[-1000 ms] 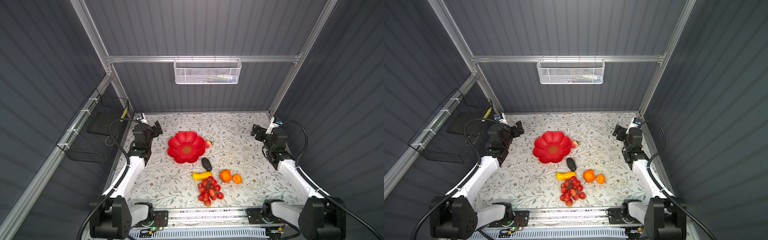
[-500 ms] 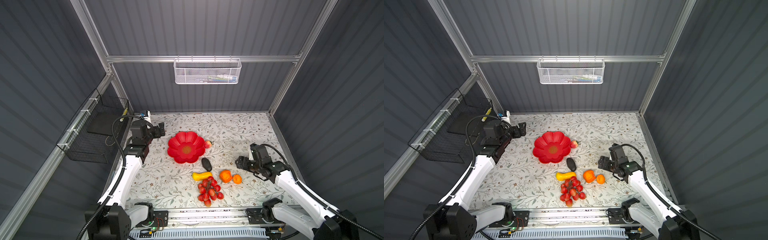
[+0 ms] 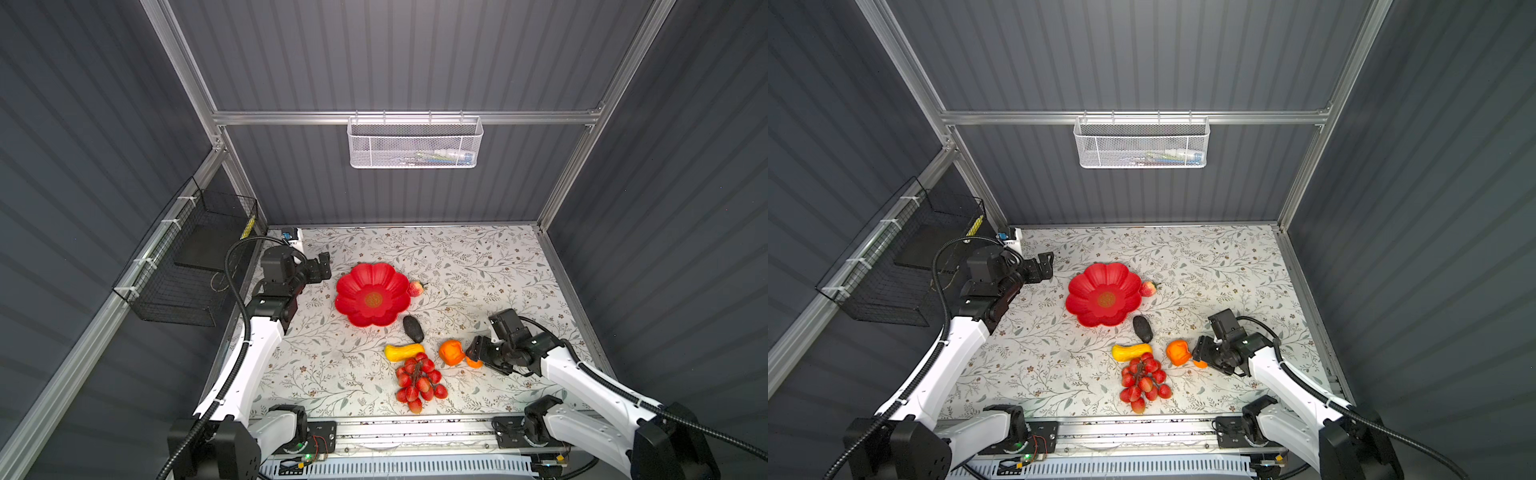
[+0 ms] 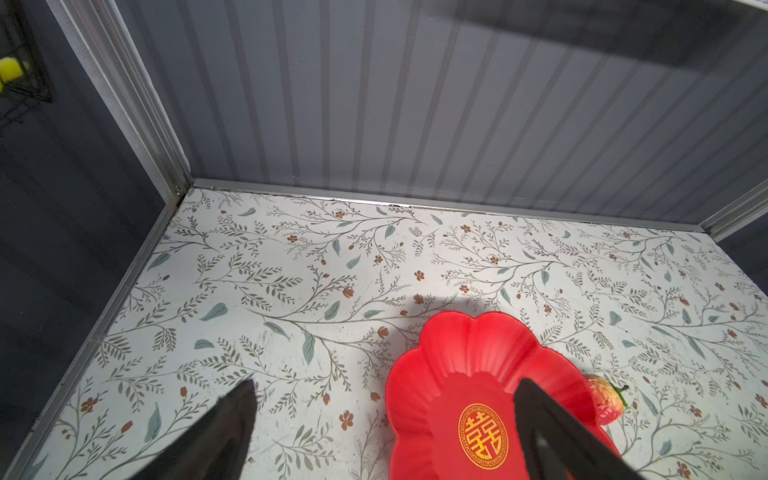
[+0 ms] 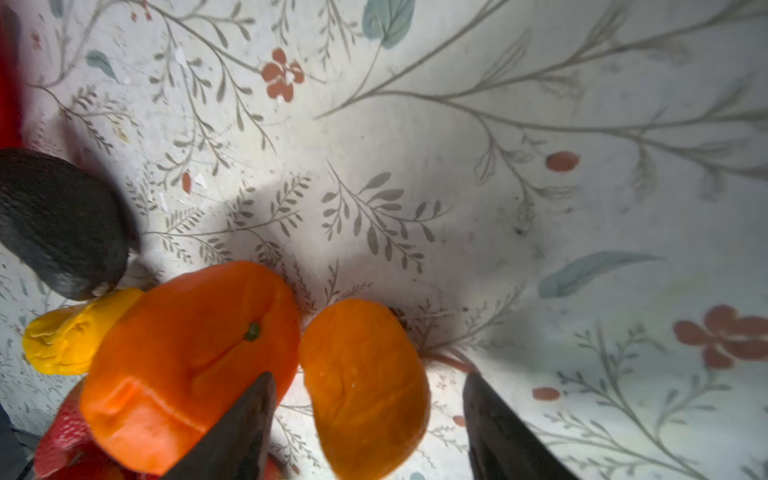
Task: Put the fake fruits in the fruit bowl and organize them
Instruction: 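Reach the right gripper down to the small orange tangerine and grasp it, then carry the tangerine with the right gripper into the red bowl and release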
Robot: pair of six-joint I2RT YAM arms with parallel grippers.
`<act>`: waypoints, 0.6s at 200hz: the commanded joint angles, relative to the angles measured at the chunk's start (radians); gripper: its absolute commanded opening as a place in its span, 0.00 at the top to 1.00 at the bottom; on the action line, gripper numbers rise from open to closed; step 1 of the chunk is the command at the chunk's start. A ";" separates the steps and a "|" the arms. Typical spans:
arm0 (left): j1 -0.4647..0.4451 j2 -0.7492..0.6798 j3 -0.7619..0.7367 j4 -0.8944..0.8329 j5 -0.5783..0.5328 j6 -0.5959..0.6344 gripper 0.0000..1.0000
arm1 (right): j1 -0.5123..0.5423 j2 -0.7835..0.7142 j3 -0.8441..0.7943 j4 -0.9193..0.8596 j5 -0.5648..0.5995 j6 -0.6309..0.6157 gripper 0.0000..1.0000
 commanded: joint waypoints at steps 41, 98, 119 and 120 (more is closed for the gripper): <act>0.003 -0.025 -0.005 -0.007 0.003 0.021 0.03 | 0.006 0.010 -0.021 0.052 0.014 0.048 0.56; 0.003 -0.017 -0.005 -0.007 0.010 0.018 0.03 | 0.008 -0.091 0.142 -0.065 0.217 -0.070 0.66; 0.003 -0.015 -0.003 -0.010 0.012 0.018 0.03 | 0.028 -0.042 0.264 -0.041 0.291 -0.140 0.67; 0.003 -0.015 -0.004 -0.010 0.012 0.018 0.03 | 0.030 -0.038 0.269 -0.037 0.294 -0.143 0.67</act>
